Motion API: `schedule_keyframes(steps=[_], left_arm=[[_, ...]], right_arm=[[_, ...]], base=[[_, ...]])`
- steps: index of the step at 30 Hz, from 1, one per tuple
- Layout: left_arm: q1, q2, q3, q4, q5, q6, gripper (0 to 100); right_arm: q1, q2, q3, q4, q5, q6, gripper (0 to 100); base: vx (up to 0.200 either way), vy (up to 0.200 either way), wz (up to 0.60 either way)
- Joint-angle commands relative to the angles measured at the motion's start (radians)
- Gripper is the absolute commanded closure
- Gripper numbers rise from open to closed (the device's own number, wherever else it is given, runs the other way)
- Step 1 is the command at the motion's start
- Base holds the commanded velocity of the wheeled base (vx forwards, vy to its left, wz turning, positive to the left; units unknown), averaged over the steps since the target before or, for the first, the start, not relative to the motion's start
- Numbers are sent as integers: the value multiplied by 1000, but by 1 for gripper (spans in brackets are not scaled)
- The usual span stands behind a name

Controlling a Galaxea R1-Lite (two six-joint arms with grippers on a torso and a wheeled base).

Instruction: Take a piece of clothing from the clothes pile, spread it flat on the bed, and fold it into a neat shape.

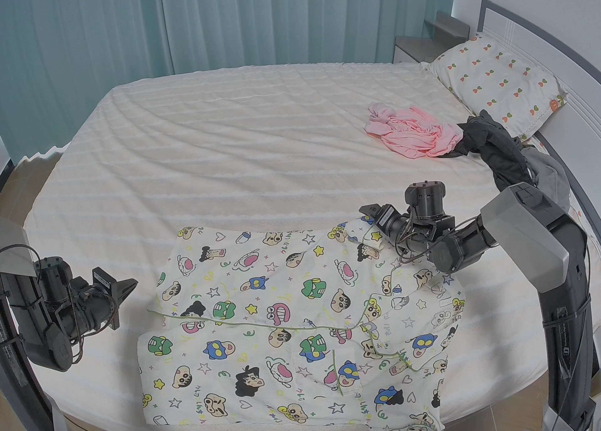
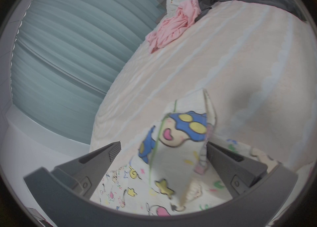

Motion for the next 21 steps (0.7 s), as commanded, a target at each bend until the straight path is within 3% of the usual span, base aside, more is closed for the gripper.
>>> schedule_keyframes(steps=[1,8,12,21], left_arm=[[0,3,0,-7,0,-1,100],[0,4,-2,-7,0,-1,100],[0,4,2,-7,0,9,100],[0,4,2,-7,0,12,100]], right_arm=[[21,60,-110,-5,-2,0,0],[5,-16,-199,7,-18,-31,0],[-9,-15,-281,85,-18,-75,0],[10,7,-411,199,-9,-75,0]], base=[[0,0,0],[0,0,0],[0,0,0],[0,0,0]])
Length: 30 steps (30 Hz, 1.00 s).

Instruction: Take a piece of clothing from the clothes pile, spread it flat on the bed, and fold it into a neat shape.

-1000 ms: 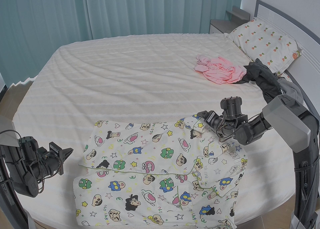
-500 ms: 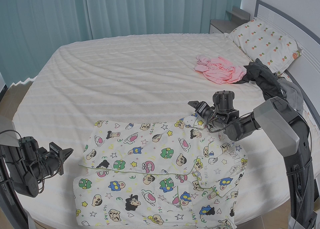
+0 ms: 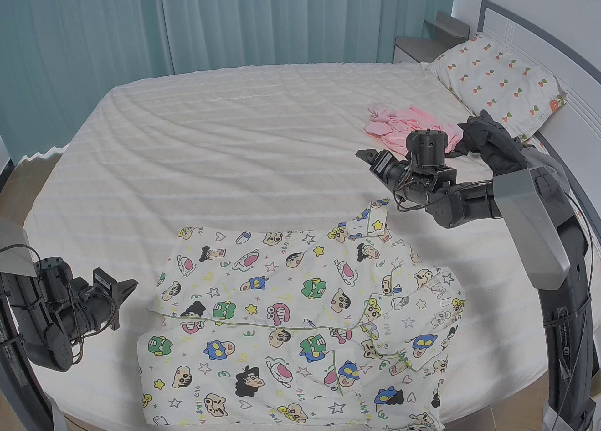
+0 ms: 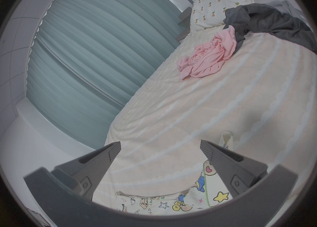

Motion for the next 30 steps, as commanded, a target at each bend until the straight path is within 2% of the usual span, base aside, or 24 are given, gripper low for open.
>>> schedule_keyframes(steps=[1,6,9,13,18,22,23,30], left_arm=[[0,1,0,-7,0,0,100],[0,1,-2,-7,0,0,100],[0,1,-2,-7,0,0,100],[0,1,-2,-7,0,0,100],[0,-2,-2,-7,2,-2,100],[0,-3,-2,-7,5,-5,100],[0,-2,-6,-7,26,-6,100],[0,-2,-5,-7,26,-8,100]], right_arm=[[13,6,-21,14,1,-1,0],[-1,-34,93,37,0,-5,0],[3,-89,261,27,1,-5,0],[16,-131,366,20,4,2,0],[49,-201,510,-60,4,4,0],[58,-209,547,-82,4,2,0],[70,-204,568,-94,1,2,0],[84,-178,561,-95,-2,6,0]], base=[[0,0,0],[0,0,0],[0,0,0],[0,0,0],[0,0,0],[0,0,0],[0,0,0],[0,0,0]])
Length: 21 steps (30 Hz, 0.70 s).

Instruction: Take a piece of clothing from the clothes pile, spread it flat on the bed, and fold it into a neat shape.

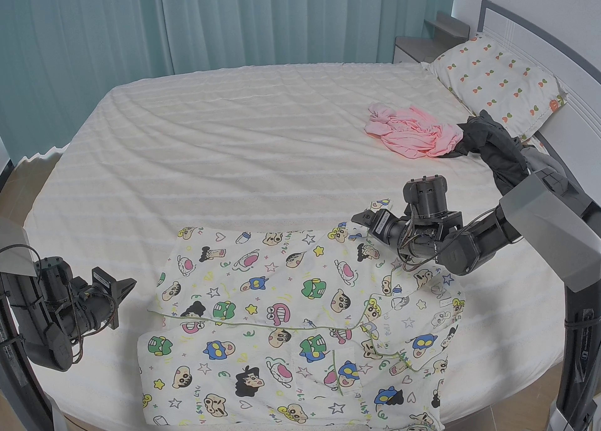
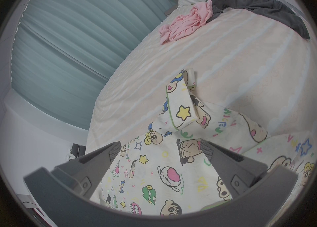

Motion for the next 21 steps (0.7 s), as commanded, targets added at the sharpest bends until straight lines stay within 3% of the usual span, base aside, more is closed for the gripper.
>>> schedule_keyframes(steps=[1,7,14,21], left_arm=[[-1,-1,-1,-7,4,1,100],[2,-12,-12,-7,4,-79,100],[0,-10,-13,-7,4,-77,100],[0,-6,-18,-7,4,-77,100]], right_arm=[[13,15,-8,-2,-4,3,0],[36,48,-39,-2,-5,40,0],[39,57,-47,-3,-7,43,0],[37,72,-53,-3,-19,41,0]], base=[[0,0,0],[0,0,0],[200,0,0],[0,0,0]])
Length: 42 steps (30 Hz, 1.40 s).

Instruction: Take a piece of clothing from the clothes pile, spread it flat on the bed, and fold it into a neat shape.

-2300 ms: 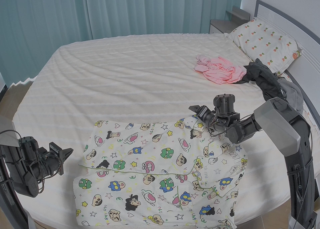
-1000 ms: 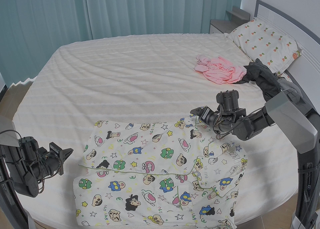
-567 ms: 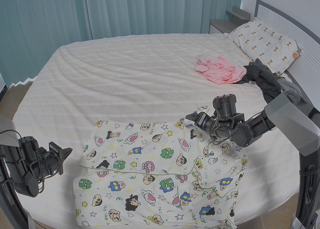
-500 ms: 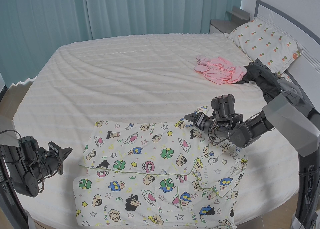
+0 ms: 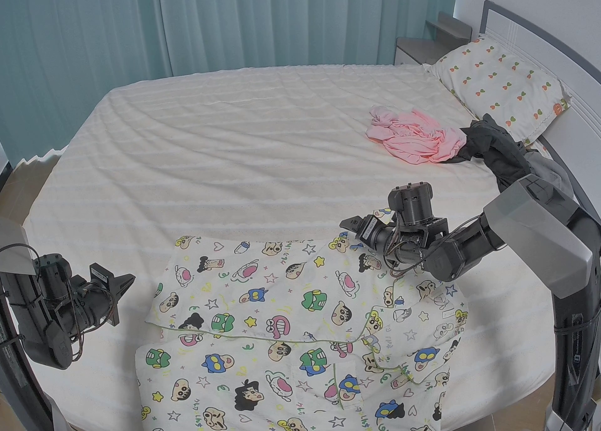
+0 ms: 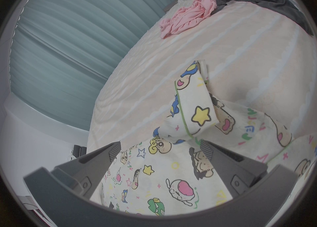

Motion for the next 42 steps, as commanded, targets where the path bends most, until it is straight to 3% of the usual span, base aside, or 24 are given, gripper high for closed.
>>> schedule_keyframes(steps=[1,11,17,21,25,32,42], left_arm=[[1,3,-2,-7,0,0,100],[-1,4,-4,-7,-1,0,100],[-1,6,-4,-7,0,0,100],[-1,6,-4,-7,0,0,100],[-1,6,-4,-7,0,0,100],[-1,6,-4,-7,-1,0,100],[-1,7,-5,-7,-3,0,100]], right_arm=[[1,18,-3,-1,-7,-1,0],[-2,62,-74,12,-39,-8,0],[-5,142,-236,67,-41,-35,0],[-8,205,-365,41,-56,-62,0],[-1,243,-465,-102,-74,-85,0],[-4,253,-445,-192,-74,-148,0],[-50,135,-210,-182,-76,-212,0]], base=[[0,0,0],[0,0,0],[0,0,0],[0,0,0],[0,0,0],[0,0,0],[0,0,0]])
